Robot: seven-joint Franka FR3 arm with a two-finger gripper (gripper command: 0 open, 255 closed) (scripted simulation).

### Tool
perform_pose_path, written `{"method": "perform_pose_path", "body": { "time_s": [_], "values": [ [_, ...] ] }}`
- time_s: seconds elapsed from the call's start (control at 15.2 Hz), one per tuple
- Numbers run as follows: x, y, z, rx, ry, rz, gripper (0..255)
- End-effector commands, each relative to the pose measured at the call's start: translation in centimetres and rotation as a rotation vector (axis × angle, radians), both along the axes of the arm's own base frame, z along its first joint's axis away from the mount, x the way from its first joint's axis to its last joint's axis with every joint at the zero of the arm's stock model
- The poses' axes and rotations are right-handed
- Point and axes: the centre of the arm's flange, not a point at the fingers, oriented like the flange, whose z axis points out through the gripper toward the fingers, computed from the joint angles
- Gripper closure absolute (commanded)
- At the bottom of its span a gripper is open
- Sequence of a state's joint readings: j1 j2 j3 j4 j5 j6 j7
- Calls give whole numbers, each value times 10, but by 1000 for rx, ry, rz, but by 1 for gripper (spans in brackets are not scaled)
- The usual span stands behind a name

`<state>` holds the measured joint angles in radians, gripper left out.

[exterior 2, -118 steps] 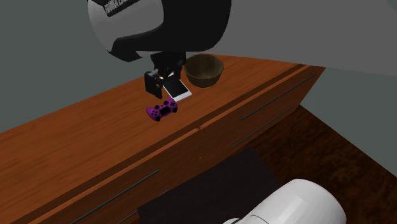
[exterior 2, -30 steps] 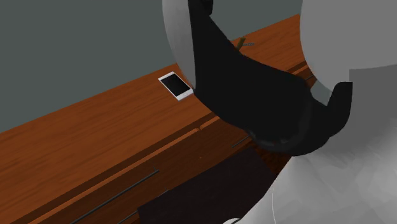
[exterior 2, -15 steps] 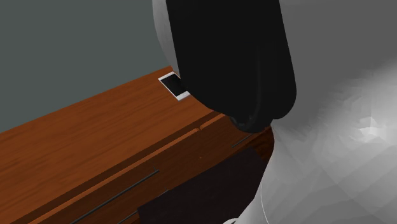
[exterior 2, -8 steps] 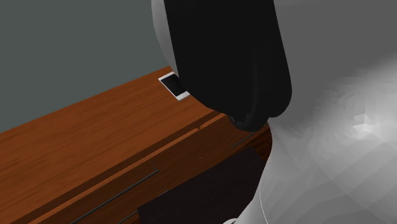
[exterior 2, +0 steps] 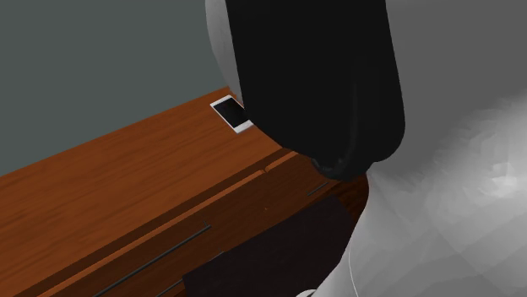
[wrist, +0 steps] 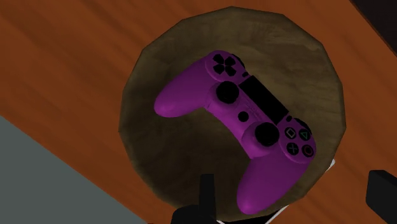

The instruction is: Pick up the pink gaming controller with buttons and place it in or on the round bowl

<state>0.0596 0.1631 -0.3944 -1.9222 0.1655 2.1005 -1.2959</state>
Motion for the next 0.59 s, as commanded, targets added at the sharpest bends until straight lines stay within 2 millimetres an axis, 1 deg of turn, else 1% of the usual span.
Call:
{"method": "perform_pose_path", "body": {
  "time_s": [0.0,0.07,0.53],
  "values": [
    [-1,-2,24,0,0,0,0],
    [-1,-3,34,0,0,0,0],
    [-1,-3,34,0,0,0,0]
  ]
}}
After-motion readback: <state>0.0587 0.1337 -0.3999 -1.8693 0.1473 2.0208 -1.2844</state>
